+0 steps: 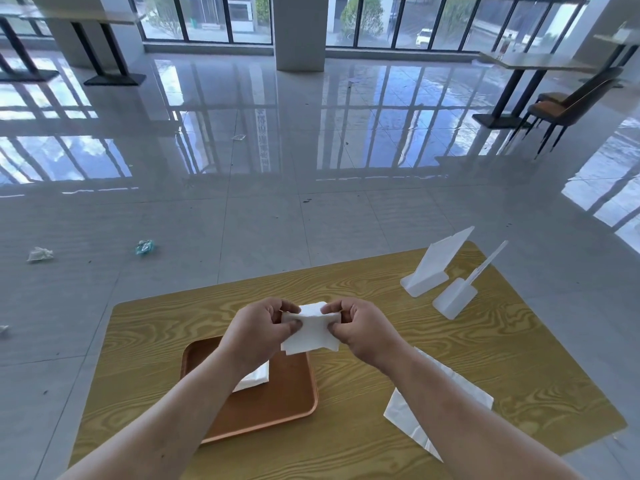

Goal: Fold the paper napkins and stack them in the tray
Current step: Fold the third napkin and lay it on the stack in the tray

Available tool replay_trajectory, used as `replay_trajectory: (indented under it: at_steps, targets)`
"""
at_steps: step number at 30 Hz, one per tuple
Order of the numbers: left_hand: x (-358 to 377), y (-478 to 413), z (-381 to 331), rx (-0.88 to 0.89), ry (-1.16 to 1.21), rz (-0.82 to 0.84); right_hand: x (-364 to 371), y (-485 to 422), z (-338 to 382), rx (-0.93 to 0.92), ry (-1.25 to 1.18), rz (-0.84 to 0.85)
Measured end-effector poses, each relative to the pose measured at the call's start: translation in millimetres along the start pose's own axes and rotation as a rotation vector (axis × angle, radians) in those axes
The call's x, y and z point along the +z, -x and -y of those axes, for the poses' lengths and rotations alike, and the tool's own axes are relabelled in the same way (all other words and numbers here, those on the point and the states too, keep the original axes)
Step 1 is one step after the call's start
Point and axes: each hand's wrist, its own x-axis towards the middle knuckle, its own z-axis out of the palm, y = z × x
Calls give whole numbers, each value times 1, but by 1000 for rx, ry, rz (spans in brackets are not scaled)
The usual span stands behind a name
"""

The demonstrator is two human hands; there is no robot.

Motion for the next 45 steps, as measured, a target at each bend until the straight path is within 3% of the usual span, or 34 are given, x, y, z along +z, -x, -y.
replay_trajectory:
  at_steps: [5,8,10,14,20,25,33,45]
  targets:
    - [-14,1,-12,171,-354,-76,-7,2,12,-52,149,-3]
    - [-18,-1,-20,204,-431,-78,-11,1,20,-110,254,-38]
    - [-19,-1,-25,179,-324,-35,-15,1,27,-107,196,-16]
    - [-18,-3,-35,22,61,71,-23,-1,40,-45,-142,51]
    - [-17,-4,-49,-33,341,115,-20,-7,47,51,-545,107]
    - [-19,-6,-62,-41,494,110,-18,-6,53,94,-617,193]
    - [-26,-7,-70,-73,388,117,-20,-8,60,141,-618,85]
    - [-30,-5,-62,-87,598,169,-20,-5,58,132,-719,129]
